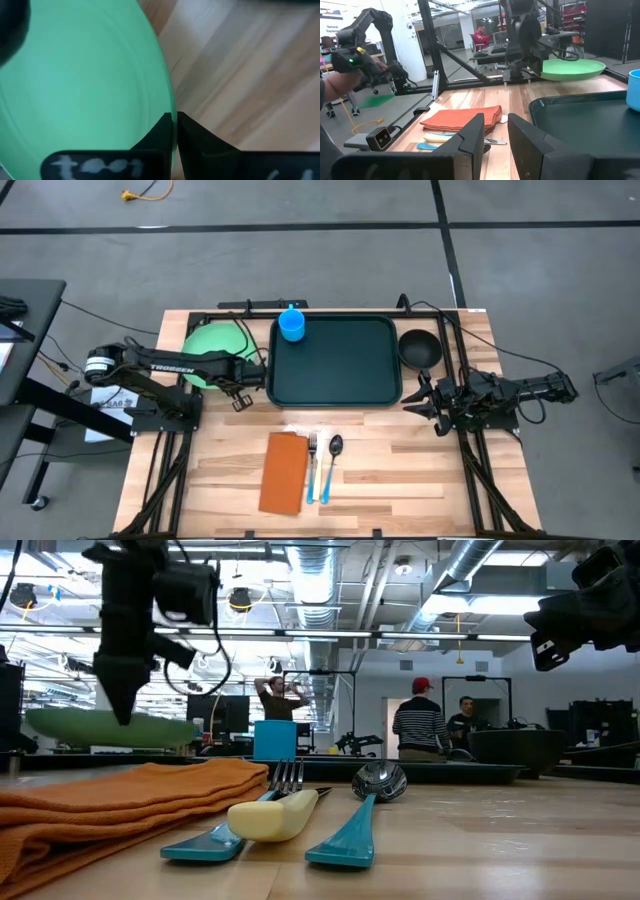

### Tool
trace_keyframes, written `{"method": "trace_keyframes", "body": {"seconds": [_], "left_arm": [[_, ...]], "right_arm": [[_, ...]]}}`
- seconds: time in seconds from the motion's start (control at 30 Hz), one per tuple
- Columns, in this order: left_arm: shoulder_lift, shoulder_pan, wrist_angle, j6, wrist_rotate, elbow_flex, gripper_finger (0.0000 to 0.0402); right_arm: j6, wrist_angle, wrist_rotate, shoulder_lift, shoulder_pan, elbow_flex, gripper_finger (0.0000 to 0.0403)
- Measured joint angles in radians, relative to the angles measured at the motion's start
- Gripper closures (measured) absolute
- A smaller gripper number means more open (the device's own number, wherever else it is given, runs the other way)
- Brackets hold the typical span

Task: Set up tray
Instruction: Put the light green plate to the bottom of the blue mug on the black serving tray

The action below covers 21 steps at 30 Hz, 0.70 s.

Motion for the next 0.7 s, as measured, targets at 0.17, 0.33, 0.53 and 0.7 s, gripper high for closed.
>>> {"method": "trace_keyframes", "body": {"seconds": [0.17, 0.33, 0.53, 0.7], "left_arm": [[0.000, -0.072, -0.030, -0.039, 0.010, 0.079, 0.0399], [0.000, -0.172, -0.024, -0.057, 0.044, 0.152, 0.0399], [0.000, -0.296, 0.040, 0.000, 0.041, 0.204, 0.0399], [0.000, -0.366, 0.126, 0.128, 0.039, 0.204, 0.0399]], "right_arm": [[0.000, 0.000, 0.000, 0.000, 0.000, 0.000, 0.0321], [0.000, 0.000, 0.000, 0.000, 0.000, 0.000, 0.0321], [-0.014, 0.000, 0.000, 0.000, 0.000, 0.000, 0.0321], [-0.015, 0.000, 0.000, 0.000, 0.000, 0.000, 0.0321]]}}
